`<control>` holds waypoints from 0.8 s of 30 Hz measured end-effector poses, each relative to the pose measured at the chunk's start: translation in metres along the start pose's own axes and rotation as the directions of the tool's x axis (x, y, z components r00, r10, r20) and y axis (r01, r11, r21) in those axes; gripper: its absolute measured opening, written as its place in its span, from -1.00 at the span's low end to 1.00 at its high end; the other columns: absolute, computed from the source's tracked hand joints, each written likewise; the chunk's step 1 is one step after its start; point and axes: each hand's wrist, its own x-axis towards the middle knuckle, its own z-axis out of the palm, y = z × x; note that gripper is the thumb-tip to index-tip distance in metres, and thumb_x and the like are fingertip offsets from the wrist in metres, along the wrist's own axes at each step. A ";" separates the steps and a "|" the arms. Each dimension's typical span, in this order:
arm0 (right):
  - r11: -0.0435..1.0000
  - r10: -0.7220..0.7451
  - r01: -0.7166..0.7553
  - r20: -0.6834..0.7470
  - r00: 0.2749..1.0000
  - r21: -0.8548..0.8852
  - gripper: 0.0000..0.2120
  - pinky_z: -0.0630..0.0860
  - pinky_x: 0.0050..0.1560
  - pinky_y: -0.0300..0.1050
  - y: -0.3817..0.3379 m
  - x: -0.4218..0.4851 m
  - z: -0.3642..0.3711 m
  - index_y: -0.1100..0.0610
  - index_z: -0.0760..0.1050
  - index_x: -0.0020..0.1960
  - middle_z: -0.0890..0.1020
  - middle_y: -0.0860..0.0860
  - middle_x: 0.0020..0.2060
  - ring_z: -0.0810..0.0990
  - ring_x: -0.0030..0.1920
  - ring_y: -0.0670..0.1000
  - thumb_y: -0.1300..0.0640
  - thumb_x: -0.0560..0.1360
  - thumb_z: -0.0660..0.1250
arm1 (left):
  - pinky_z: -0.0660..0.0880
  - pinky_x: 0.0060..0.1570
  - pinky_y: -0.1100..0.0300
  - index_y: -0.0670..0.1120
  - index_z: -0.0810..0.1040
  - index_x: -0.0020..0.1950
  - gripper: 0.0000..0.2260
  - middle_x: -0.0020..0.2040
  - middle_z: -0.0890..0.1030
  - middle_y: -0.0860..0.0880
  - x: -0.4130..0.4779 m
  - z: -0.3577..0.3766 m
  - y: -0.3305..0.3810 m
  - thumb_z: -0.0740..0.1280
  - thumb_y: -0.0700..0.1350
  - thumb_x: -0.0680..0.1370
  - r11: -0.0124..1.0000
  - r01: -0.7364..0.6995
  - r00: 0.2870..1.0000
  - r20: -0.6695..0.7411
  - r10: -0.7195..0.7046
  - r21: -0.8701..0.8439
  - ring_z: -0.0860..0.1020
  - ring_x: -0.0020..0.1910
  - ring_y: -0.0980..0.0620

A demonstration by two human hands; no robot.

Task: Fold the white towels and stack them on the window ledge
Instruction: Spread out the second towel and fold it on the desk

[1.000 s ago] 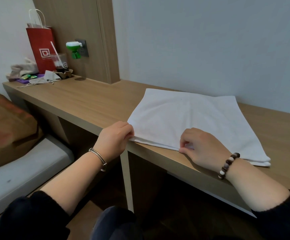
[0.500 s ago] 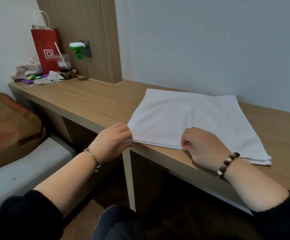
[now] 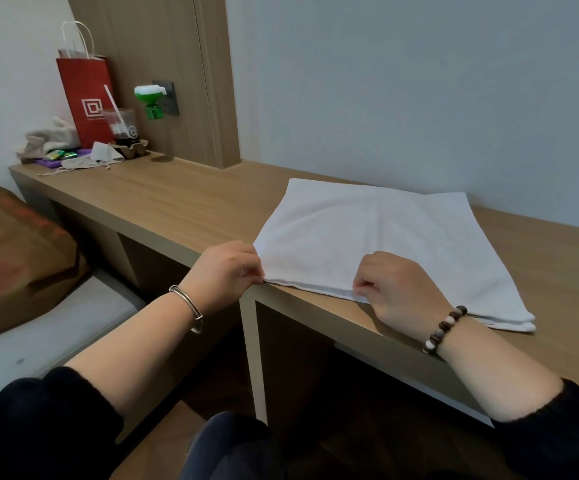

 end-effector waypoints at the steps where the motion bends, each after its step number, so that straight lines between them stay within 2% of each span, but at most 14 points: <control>1: 1.000 0.010 -0.009 -0.021 1.000 0.026 -0.87 0.40 -0.33 -0.21 -0.001 0.000 -0.001 0.14 0.53 -0.35 0.55 -0.05 -0.36 0.51 -0.32 0.00 0.26 0.36 0.30 | 0.49 -0.43 0.12 -0.14 0.61 -0.34 -0.84 -0.34 0.58 -0.03 0.000 0.000 0.000 0.57 -0.29 0.27 1.000 -0.007 1.000 -0.004 0.007 0.007 0.55 -0.34 -0.07; 3: 0.998 0.006 -0.005 -0.014 1.000 0.061 -0.87 0.37 -0.28 -0.25 0.000 -0.001 0.001 0.14 0.53 -0.33 0.55 -0.06 -0.35 0.47 -0.31 -0.05 0.25 0.38 0.30 | 0.48 -0.43 0.14 -0.14 0.61 -0.34 -0.83 -0.34 0.58 -0.04 0.001 0.000 0.002 0.57 -0.30 0.26 1.000 -0.003 1.000 -0.002 0.003 0.011 0.55 -0.34 -0.07; 6: 0.997 -0.007 0.000 0.087 0.996 0.081 -0.87 0.36 -0.21 -0.19 0.003 -0.003 0.003 0.16 0.53 -0.28 0.55 -0.06 -0.29 0.42 -0.25 -0.07 0.27 0.44 0.34 | 0.46 -0.41 0.15 -0.14 0.61 -0.33 -0.85 -0.33 0.58 -0.03 0.001 -0.002 0.003 0.56 -0.29 0.28 1.000 0.007 1.000 0.023 -0.007 0.005 0.55 -0.33 -0.06; 10: 0.996 0.004 -0.016 0.132 0.991 0.089 -0.85 0.32 -0.20 -0.33 0.006 -0.002 0.001 0.11 0.54 -0.28 0.48 -0.16 -0.29 0.39 -0.22 -0.13 0.14 0.46 0.42 | 0.40 -0.35 0.25 -0.12 0.62 -0.32 -0.86 -0.31 0.58 0.00 0.005 -0.007 -0.003 0.55 -0.27 0.32 0.999 0.041 0.996 0.082 -0.041 0.000 0.52 -0.29 -0.01; 13: 0.996 -0.008 -0.007 0.154 0.988 0.094 -0.86 0.35 -0.16 -0.23 0.005 -0.002 0.000 0.11 0.54 -0.27 0.48 -0.16 -0.27 0.40 -0.19 -0.12 0.15 0.46 0.41 | 0.45 -0.41 0.18 -0.12 0.58 -0.36 -0.81 -0.33 0.56 -0.02 0.003 -0.010 -0.005 0.56 -0.30 0.28 0.999 -0.032 0.993 0.119 0.028 0.038 0.53 -0.32 -0.04; 17: 0.997 -0.014 0.002 0.159 0.987 0.073 -0.88 0.35 -0.14 -0.22 0.005 -0.003 -0.002 0.11 0.53 -0.24 0.50 -0.13 -0.25 0.38 -0.18 -0.13 0.19 0.47 0.37 | 0.45 -0.51 0.13 -0.10 0.51 -0.36 -0.76 -0.36 0.52 -0.01 -0.001 -0.012 -0.001 0.55 -0.32 0.26 0.986 -0.119 0.979 0.177 0.098 0.117 0.50 -0.35 -0.05; 19: 0.998 -0.034 0.026 0.151 0.988 0.060 -0.88 0.40 -0.17 -0.17 0.004 -0.004 -0.001 0.12 0.51 -0.26 0.53 -0.09 -0.25 0.41 -0.19 -0.08 0.22 0.46 0.36 | 0.42 -0.42 0.16 -0.07 0.52 -0.31 -0.82 -0.31 0.51 0.03 0.004 -0.016 0.008 0.51 -0.18 0.37 0.979 -0.104 0.973 0.221 0.064 0.174 0.50 -0.26 -0.02; 21: 0.999 -0.045 0.039 0.157 0.987 0.037 -0.87 0.41 -0.18 -0.15 0.003 -0.003 0.000 0.12 0.49 -0.26 0.54 -0.07 -0.25 0.44 -0.18 -0.05 0.23 0.46 0.34 | 0.36 -0.21 0.25 -0.02 0.55 -0.20 -0.83 -0.21 0.50 0.08 0.014 -0.017 0.021 0.36 0.05 0.50 0.981 -0.065 0.969 0.246 0.018 0.183 0.44 -0.13 0.08; 22: 0.999 -0.043 0.040 0.162 0.986 0.026 -0.87 0.39 -0.18 -0.16 0.004 -0.002 0.000 0.12 0.49 -0.25 0.53 -0.06 -0.23 0.44 -0.17 -0.04 0.22 0.47 0.33 | 0.34 -0.15 0.28 0.00 0.57 -0.14 -0.80 -0.16 0.50 0.11 0.020 -0.016 0.031 0.32 0.11 0.52 0.990 -0.027 0.975 0.224 -0.004 0.138 0.41 -0.10 0.13; 24: 1.000 -0.026 0.025 0.182 0.983 0.007 -0.87 0.33 -0.15 -0.22 0.006 0.000 -0.002 0.11 0.49 -0.22 0.54 -0.06 -0.19 0.45 -0.12 -0.04 0.18 0.51 0.30 | 0.35 -0.10 0.29 0.01 0.60 -0.05 -0.82 -0.10 0.51 0.12 0.032 -0.006 0.054 0.31 0.09 0.53 0.999 0.047 0.983 0.177 -0.044 -0.018 0.40 -0.07 0.16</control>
